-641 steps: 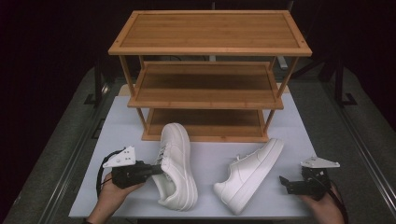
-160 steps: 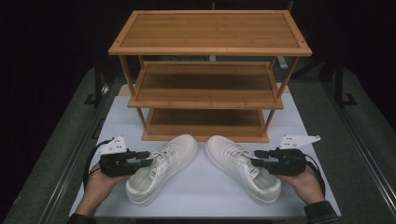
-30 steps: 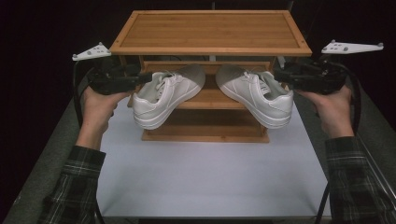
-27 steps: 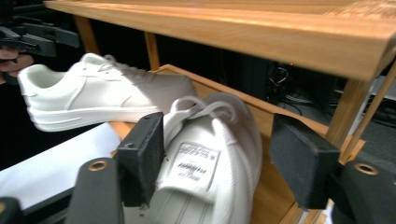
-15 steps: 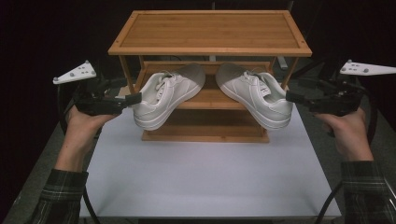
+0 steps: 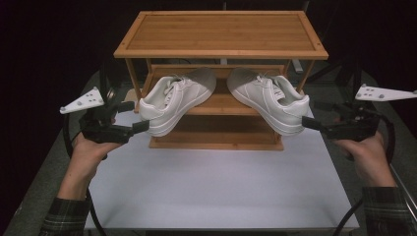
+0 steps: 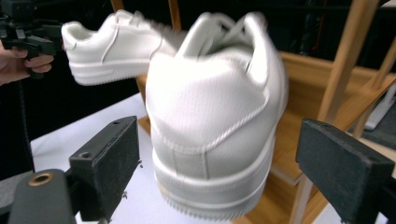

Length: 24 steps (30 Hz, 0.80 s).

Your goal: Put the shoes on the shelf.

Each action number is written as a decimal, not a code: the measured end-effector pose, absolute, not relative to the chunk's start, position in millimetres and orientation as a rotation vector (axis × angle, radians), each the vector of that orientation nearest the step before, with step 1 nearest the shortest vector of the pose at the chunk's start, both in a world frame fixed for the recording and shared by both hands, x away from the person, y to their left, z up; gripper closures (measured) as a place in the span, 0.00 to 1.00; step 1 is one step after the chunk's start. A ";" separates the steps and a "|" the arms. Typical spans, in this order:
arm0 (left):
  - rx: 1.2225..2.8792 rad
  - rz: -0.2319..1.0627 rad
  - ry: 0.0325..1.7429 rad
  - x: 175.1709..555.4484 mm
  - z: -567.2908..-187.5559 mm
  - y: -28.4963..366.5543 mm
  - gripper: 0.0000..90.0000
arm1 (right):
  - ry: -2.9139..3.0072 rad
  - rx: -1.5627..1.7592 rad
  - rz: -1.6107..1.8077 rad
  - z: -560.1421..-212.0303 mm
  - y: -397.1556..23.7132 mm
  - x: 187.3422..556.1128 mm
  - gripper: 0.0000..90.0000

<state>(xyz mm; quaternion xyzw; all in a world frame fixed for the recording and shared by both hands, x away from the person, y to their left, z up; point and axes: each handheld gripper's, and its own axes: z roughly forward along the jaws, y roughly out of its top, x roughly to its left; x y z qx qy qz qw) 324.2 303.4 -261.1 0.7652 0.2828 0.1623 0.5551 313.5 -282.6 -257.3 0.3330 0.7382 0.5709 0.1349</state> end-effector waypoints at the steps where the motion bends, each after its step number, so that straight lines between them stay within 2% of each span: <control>1: 1.810 0.380 0.668 324.2 -264.8 302.5 0.10 | 2.150 0.968 1.649 -261.7 -281.3 314.0 0.14; 7: 1.832 0.354 0.666 328.6 -284.4 292.2 0.10 | 2.210 0.971 1.616 -282.6 -266.9 320.7 0.12; 9: 1.843 0.385 0.670 330.6 -286.7 287.4 0.09 | 2.210 0.969 1.582 -285.0 -261.8 322.7 0.10; 16: 1.842 0.421 0.672 332.5 -286.5 280.4 0.12 | 2.199 0.968 1.569 -285.8 -256.1 327.0 0.11; 24: 1.851 0.410 0.644 338.5 -287.5 254.3 0.13 | 2.205 0.947 1.547 -285.7 -234.8 335.0 0.11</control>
